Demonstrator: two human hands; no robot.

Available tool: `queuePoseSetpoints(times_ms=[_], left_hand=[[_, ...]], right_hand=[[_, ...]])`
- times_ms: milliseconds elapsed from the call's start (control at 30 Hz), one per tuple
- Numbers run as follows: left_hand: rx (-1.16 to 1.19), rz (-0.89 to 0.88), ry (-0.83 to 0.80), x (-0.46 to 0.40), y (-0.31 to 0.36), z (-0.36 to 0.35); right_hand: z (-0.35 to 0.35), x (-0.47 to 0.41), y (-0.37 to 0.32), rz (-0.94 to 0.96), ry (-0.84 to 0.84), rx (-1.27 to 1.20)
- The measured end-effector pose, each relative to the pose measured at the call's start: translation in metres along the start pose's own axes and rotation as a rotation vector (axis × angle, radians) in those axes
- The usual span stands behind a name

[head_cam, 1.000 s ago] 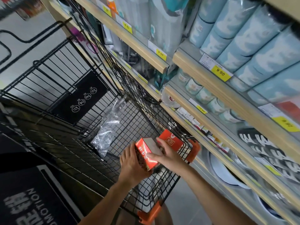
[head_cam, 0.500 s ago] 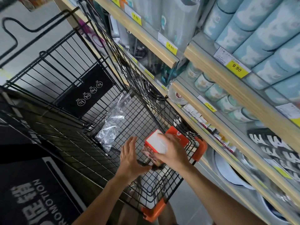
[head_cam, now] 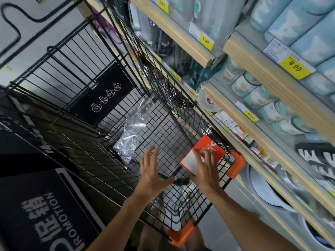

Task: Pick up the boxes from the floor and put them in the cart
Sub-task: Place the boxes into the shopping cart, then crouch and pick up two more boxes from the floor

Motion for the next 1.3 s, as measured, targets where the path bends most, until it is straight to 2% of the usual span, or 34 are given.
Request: queuePoseSetpoints(times_ms=[133, 367, 467, 633, 767, 900, 1067, 1300], left_hand=[[0.000, -0.012, 0.009, -0.001, 0.000, -0.003], [0.017, -0.012, -0.036, 0.002, 0.008, 0.001], [0.031, -0.039, -0.058, 0.004, 0.022, 0.012], [-0.075, -0.123, -0.066, 0.006, 0.063, 0.052], [-0.232, -0.244, -0.060, 0.012, 0.105, 0.097], [-0.421, -0.362, -0.037, 0.030, 0.153, 0.141], [-0.485, -0.554, 0.062, 0.050, 0.198, 0.189], [-0.514, -0.752, 0.143, 0.061, 0.242, 0.217]], right_hand=[[-0.012, -0.002, 0.006, -0.062, -0.013, 0.056], [-0.010, 0.004, 0.007, -0.026, -0.054, -0.061], [0.011, 0.006, 0.009, 0.028, -0.099, -0.129], [0.083, 0.005, -0.004, 0.044, -0.110, -0.255], [0.159, 0.009, -0.029, 0.241, 0.034, -0.319], [0.224, 0.024, -0.051, 0.321, 0.131, -0.354], [0.294, 0.047, -0.069, 0.457, 0.272, -0.311], [0.357, 0.084, -0.083, 0.431, 0.412, -0.144]])
Point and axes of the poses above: each hand's wrist, its own x-axis away from the middle knuckle, its own z-axis out of the back of the hand, y = z × x, the point moved 6 cm from there along -x, towards the middle knuckle, and after that the axes turned 2 degrees about z, right-handed, at the moved point
